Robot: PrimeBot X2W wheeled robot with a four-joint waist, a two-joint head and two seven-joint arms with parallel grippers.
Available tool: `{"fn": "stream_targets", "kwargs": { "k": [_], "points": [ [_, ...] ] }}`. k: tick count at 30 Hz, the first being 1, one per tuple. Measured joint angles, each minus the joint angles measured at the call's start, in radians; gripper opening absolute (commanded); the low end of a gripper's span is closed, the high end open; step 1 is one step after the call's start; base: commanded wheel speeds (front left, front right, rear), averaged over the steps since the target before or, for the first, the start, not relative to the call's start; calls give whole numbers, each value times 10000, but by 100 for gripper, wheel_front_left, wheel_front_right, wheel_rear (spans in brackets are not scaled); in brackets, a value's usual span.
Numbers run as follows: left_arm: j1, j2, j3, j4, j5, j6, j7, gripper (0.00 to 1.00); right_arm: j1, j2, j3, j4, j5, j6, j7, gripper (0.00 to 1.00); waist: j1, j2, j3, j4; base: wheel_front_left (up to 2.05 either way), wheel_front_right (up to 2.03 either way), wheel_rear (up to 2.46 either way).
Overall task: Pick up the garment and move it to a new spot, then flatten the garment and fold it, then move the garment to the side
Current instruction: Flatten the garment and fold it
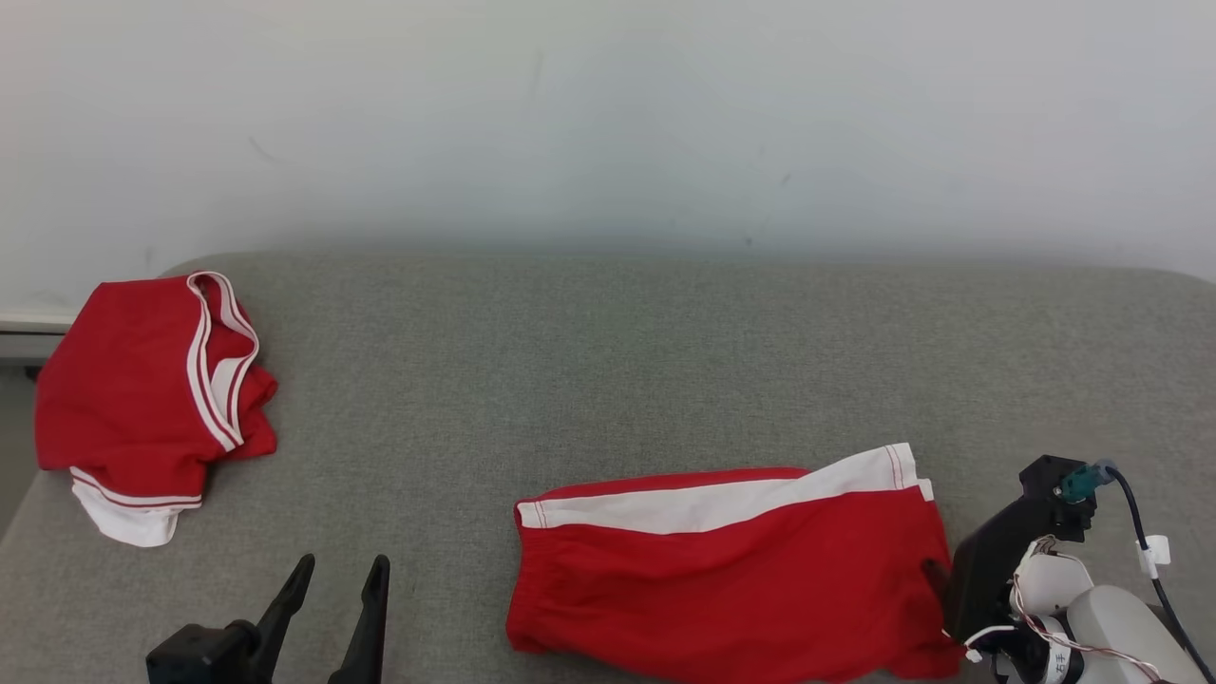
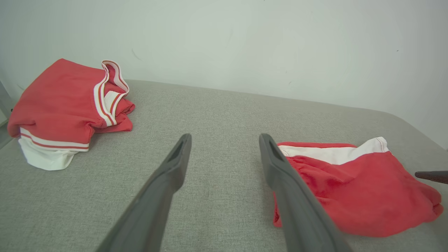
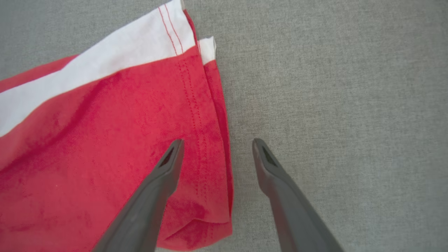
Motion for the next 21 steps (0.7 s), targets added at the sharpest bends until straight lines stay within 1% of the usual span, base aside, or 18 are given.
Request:
{"fn": "stream_targets", "kwargs": {
  "k": [7, 21],
  "points": [
    [-77, 21, 8, -10, 2, -8, 71, 100, -474, 341, -105, 767, 17, -6, 424, 100, 0, 0, 124, 201, 0, 0, 0],
    [-82, 67, 8, -4, -2, -12, 155, 100, -833, 330, -763, 1666, -13, -12, 349, 100, 0, 0, 175, 301, 0, 0, 0]
  ]
}}
